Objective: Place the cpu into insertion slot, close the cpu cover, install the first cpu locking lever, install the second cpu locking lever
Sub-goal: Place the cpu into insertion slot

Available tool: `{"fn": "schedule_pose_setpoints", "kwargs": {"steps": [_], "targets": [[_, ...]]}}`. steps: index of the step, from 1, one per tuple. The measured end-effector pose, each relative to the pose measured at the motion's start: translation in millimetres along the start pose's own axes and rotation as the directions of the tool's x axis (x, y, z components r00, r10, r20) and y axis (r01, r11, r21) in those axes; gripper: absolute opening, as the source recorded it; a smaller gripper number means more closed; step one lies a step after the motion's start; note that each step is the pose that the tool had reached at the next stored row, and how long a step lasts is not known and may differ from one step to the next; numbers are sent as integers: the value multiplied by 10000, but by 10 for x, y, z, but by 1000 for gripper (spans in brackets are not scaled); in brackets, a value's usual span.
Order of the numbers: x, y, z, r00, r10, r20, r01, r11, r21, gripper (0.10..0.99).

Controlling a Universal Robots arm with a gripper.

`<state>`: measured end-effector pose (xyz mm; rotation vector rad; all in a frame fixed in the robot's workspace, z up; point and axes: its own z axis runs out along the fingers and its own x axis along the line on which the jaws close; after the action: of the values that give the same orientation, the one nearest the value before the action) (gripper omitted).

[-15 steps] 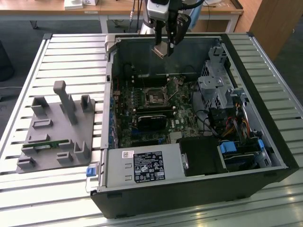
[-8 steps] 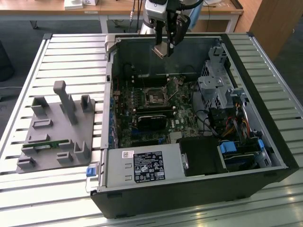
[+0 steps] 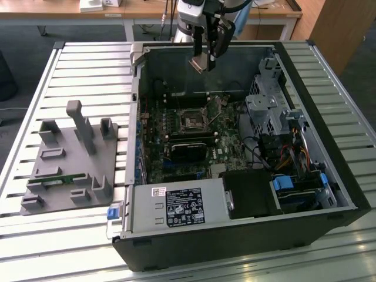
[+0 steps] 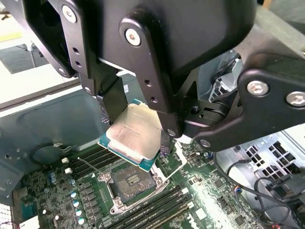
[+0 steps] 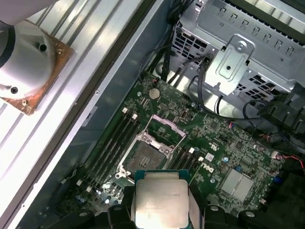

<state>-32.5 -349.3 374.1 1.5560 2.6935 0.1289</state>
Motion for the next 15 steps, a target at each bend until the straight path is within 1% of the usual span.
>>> {"fn": "schedule_pose_setpoints", "kwargs": {"steps": [7, 15], "targets": [[0, 0, 4, 9994, 345, 36, -345, 9994, -3, 529], [0, -1, 7, 9973, 732, 69, -732, 9973, -11, 529]]}}
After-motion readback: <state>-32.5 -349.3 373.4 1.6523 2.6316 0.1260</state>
